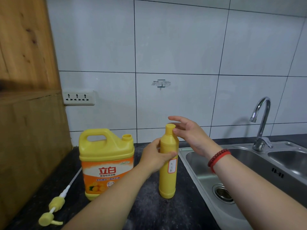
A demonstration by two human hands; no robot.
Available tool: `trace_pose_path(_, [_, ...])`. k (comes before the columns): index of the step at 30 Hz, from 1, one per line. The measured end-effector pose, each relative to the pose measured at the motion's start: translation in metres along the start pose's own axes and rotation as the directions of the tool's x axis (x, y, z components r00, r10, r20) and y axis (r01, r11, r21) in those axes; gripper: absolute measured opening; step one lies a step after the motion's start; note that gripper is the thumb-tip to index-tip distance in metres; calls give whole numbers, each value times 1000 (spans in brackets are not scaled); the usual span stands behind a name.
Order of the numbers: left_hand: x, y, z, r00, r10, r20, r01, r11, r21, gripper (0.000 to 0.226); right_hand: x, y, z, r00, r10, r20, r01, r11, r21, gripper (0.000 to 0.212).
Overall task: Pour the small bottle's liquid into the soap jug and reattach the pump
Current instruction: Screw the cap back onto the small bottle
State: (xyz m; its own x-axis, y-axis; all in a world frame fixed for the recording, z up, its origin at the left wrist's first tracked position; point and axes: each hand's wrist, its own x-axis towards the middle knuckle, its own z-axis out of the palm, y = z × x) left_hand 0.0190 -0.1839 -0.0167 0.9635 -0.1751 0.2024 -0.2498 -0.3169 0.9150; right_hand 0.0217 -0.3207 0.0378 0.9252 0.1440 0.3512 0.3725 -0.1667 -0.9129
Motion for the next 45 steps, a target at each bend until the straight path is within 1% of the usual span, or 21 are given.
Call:
trace_pose_path(3, [0, 0, 0, 1000, 1, 2, -1, 1000, -3, 57, -1, -1, 0, 1000, -4, 23, 4, 1000, 6, 38])
trace_pose_path(7, [0, 0, 0, 1000, 1, 4, -1, 1000, 0, 58, -1, -1, 1, 1000, -12, -4, 12, 1000, 5, 33])
trace_pose_path(13, [0, 0, 0, 1000, 1, 1, -1, 1000, -2, 57, -1, 0, 2, 1000, -12, -21, 13, 999, 30, 32])
trace_pose_path(19, [1, -1, 1, 1000, 5, -4, -5, 1000, -1, 58, -5, -2, 5, 996, -50, -76, 47, 998, -45, 33])
trace_pose_path(22, [1, -1, 0, 1000, 5, -6, -5, 1000, -4, 59, -6, -2, 5, 995, -69, -68, 64, 995, -81, 32])
trace_pose_path(26, [1, -1, 0, 1000, -1, -8, 1, 1000, -11, 59, -6, -1, 3, 998, -46, -41, 44, 998, -46, 30])
trace_pose_path(30, [1, -1, 0, 1000, -2, -9, 1, 1000, -30, 56, -5, 1, 4, 998, -49, -43, 48, 999, -14, 27])
trace_pose_path(34, [1, -1, 1, 1000, 3, -11, -3, 1000, -22, 58, -3, 2, 5, 995, -57, -86, 58, 998, 6, 27])
trace_pose_path(37, [1, -2, 2, 1000, 6, -22, -7, 1000, -17, 58, -3, 3, 7, 990, -66, -127, 65, 998, -12, 27])
trace_pose_path(43, [1, -2, 4, 999, 10, -46, -10, 1000, -13, 55, -4, 5, 13, 968, -70, -240, 66, 997, -27, 22])
trace_pose_path(45, [1, -2, 5, 999, 10, -46, -11, 1000, -15, 54, -5, 6, 16, 956, -66, -287, 51, 997, -59, 20])
